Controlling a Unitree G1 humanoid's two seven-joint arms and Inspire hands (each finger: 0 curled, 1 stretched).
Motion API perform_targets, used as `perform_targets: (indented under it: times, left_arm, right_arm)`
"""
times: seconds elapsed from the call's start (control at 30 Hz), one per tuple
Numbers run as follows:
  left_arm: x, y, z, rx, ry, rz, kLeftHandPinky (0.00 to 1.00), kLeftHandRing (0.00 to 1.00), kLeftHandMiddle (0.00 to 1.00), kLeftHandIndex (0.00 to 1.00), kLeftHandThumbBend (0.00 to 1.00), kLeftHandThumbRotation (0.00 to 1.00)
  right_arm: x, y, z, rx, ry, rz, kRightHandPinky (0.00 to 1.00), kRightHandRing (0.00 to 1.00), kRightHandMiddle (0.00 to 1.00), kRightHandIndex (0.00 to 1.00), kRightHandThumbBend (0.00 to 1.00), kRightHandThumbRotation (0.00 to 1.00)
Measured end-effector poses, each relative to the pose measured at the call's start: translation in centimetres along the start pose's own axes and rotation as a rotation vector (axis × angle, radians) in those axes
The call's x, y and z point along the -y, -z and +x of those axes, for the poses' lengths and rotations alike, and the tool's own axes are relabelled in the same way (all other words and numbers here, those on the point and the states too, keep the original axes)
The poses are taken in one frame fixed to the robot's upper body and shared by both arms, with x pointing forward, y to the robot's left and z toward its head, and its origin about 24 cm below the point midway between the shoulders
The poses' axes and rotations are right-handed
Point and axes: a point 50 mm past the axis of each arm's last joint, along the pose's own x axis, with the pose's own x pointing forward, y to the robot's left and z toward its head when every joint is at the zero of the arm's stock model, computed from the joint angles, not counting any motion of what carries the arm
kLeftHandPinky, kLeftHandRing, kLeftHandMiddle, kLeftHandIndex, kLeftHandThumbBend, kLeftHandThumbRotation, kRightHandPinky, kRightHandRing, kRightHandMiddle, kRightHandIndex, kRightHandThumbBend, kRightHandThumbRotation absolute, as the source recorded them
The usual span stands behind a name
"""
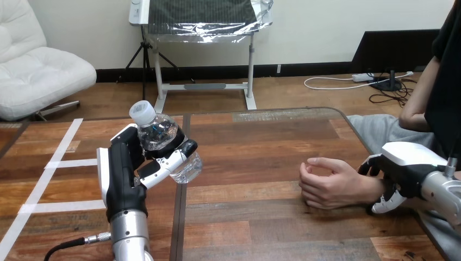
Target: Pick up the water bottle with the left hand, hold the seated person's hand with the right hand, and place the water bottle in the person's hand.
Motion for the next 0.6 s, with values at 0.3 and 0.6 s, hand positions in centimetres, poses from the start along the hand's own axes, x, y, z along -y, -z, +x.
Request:
perform_targets:
  times: [0.3,0.6]
  left_arm:
    - [-0.02,0.00,0.00,0.000,-0.002,0.002,0.38,0.41,0.45,0.47,0.68,0.00]
    - [-0.07,0.01,0.01,0.000,-0.002,0.002,0.38,0.41,0.45,0.47,0.68,0.00]
  right_arm:
    - [-0.65,-0.22,0.04,0.004,-0.014,0.000,0.60,0.70,0.78,0.76,0.76,0.00]
    - [-0.62,-0.21,0.04,0.004,-0.012,-0.005,0.59,0.69,0.78,0.76,0.76,0.00]
